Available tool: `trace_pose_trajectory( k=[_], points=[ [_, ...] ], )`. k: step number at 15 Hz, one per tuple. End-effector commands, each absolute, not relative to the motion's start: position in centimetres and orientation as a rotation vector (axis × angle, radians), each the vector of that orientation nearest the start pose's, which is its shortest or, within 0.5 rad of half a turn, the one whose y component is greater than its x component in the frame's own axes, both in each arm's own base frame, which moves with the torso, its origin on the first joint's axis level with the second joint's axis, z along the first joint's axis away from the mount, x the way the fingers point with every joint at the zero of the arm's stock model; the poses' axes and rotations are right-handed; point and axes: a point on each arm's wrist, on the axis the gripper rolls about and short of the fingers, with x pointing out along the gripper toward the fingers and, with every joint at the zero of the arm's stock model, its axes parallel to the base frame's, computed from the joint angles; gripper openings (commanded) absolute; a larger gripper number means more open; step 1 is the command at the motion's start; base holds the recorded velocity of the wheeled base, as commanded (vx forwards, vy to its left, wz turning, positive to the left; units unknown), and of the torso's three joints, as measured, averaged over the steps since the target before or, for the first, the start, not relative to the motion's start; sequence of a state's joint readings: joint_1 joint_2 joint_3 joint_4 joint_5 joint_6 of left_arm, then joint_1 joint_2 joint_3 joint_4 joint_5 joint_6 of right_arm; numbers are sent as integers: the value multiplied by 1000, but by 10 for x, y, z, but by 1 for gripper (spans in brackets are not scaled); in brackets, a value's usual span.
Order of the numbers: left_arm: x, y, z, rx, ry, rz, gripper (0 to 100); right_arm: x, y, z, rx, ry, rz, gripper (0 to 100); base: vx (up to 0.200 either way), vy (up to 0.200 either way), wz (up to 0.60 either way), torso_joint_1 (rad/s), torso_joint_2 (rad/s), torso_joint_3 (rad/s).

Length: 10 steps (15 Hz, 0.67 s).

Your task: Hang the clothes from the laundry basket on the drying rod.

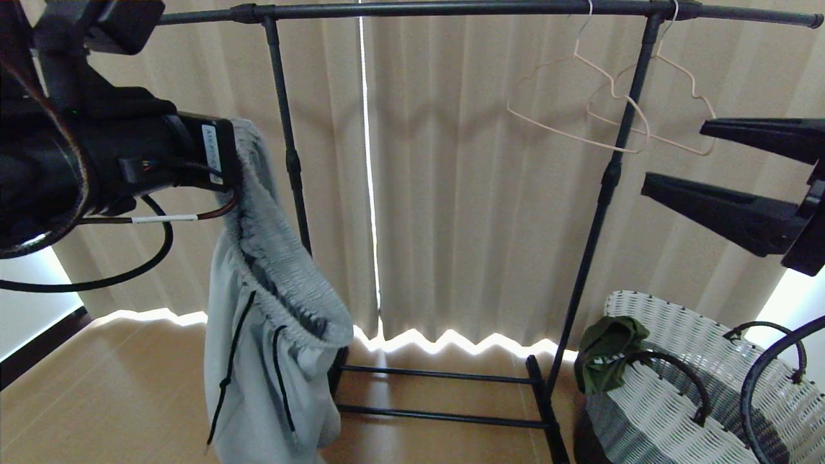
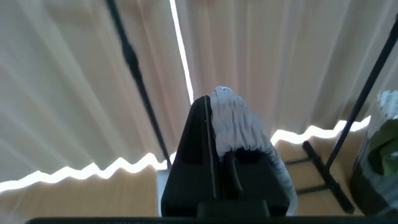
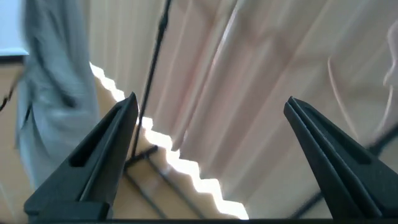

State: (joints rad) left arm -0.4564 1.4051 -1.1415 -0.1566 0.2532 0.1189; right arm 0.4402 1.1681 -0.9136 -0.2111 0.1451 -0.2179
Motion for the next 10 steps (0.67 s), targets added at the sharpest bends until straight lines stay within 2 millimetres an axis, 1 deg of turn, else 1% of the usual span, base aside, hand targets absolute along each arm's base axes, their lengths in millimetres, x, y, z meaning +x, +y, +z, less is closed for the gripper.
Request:
trace_pose_trajectory(
  k=[1, 2, 3, 5, 6, 7, 9, 10],
  points=[
    [192, -75, 296, 155, 119, -165, 0, 151, 54, 285, -237, 84, 447, 100, 0, 0, 0, 0, 0, 0],
    [188, -61, 280, 137, 146, -126, 0, 145, 46, 281, -239, 119, 401, 100, 0, 0, 0, 0, 0, 0],
    [186, -53, 271, 109, 132, -97, 0, 142, 39, 280, -238, 138, 358, 100, 0, 0, 0, 0, 0, 0],
    [183, -46, 246, 94, 120, -62, 0, 138, 24, 271, -241, 192, 254, 100, 0, 0, 0, 0, 0, 0],
    [182, -44, 240, 95, 119, -56, 0, 137, 22, 269, -251, 199, 240, 100, 0, 0, 0, 0, 0, 0],
    [175, -39, 227, 92, 111, -42, 0, 136, 18, 263, -271, 219, 213, 100, 0, 0, 0, 0, 0, 0],
    [158, -35, 217, 95, 111, -42, 0, 137, 12, 257, -271, 246, 146, 100, 0, 0, 0, 0, 0, 0],
    [143, -32, 210, 93, 106, -51, 0, 138, 7, 253, -272, 263, 99, 100, 0, 0, 0, 0, 0, 0]
  ],
)
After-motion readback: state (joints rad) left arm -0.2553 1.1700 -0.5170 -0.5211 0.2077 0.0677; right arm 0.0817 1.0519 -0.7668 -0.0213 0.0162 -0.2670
